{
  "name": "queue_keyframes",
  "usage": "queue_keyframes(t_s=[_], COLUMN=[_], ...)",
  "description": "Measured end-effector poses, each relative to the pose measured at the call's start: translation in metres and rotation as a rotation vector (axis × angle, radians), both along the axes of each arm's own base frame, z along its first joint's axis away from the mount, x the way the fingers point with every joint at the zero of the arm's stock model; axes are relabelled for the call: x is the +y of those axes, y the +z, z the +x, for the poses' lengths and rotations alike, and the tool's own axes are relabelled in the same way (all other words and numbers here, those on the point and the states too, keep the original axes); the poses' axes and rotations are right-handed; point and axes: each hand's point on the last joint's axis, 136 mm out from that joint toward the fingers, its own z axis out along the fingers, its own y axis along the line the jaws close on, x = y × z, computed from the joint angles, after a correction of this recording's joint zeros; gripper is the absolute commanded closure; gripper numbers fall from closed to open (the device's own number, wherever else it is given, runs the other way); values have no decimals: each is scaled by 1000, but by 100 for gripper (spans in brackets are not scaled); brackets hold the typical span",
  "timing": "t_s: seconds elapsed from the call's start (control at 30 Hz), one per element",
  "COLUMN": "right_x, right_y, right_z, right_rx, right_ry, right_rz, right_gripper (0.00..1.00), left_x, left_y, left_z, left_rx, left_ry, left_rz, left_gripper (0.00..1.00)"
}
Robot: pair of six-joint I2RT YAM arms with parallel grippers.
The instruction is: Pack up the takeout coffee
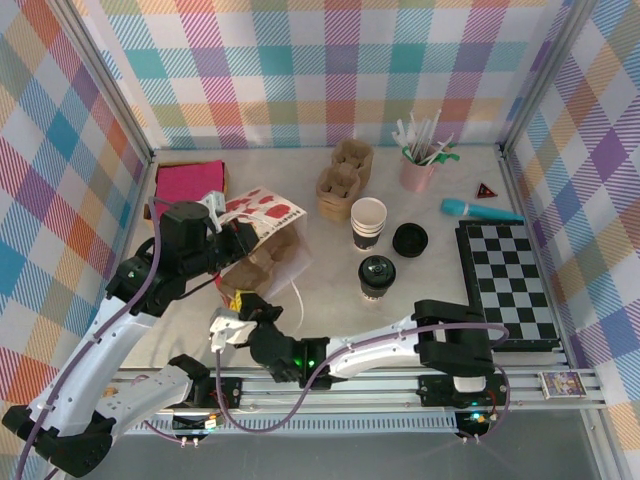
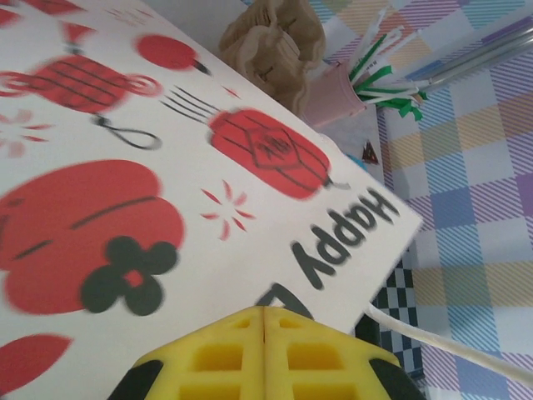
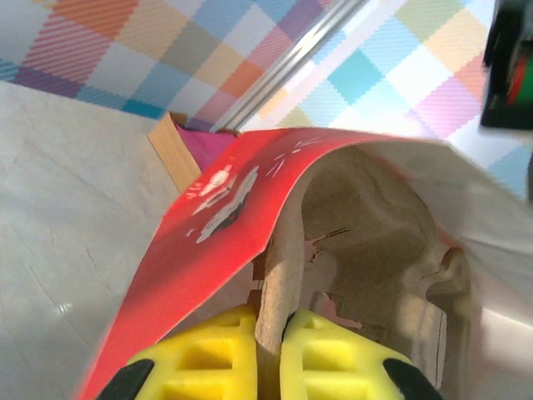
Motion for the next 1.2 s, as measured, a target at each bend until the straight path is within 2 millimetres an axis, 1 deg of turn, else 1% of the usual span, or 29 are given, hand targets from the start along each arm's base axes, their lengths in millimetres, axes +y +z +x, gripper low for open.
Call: queue_keyframes(t_s=[0.07, 0.13, 0.2, 0.37, 0.5, 0.73, 0.77, 0.8, 0.83, 0.87, 0.93, 0.97, 1.03, 1.2], right_x=[4, 5, 6, 8, 13, 12, 12, 11, 11, 11, 10, 10, 8, 1], right_y=[9, 16, 17, 10, 15, 13, 11, 10, 10, 9, 9, 10, 11, 17], right_z=[-9, -15, -16, -13, -11, -6, -5, -4, -3, -2, -1, -1, -1, -1], right_rx=[-28, -51, -71, -104, -120, -116, -112, -107, -104, -101, -94, -91, -83, -40], right_ry=[7, 5, -4, -33, -61, -80, -82, -83, -84, -86, -88, -89, -89, -91], right_rz=[-1, 2, -14, -62, -57, -56, -57, -56, -58, -58, -55, -55, -52, -30], right_gripper=[100, 100, 100, 100, 100, 100, 99, 93, 84, 72, 59, 56, 54, 54], left_x=[2, 3, 3, 4, 6, 7, 7, 7, 7, 7, 7, 8, 8, 9], left_y=[0, 0, 0, 0, 1, 5, 5, 5, 5, 4, 4, 4, 3, 3], left_z=[1, 2, 3, 3, 3, 2, 2, 2, 2, 2, 2, 2, 2, 2], left_rx=[-1, -4, -8, -9, -14, -26, -26, -26, -26, -26, -25, -24, -21, -19], left_ry=[9, 15, 21, 24, 33, 36, 36, 36, 36, 36, 37, 37, 38, 41], left_rz=[5, 8, 10, 12, 14, 10, 10, 10, 10, 10, 10, 11, 13, 14], left_gripper=[100, 100, 100, 100, 100, 100, 100, 100, 100, 100, 100, 100, 100, 100])
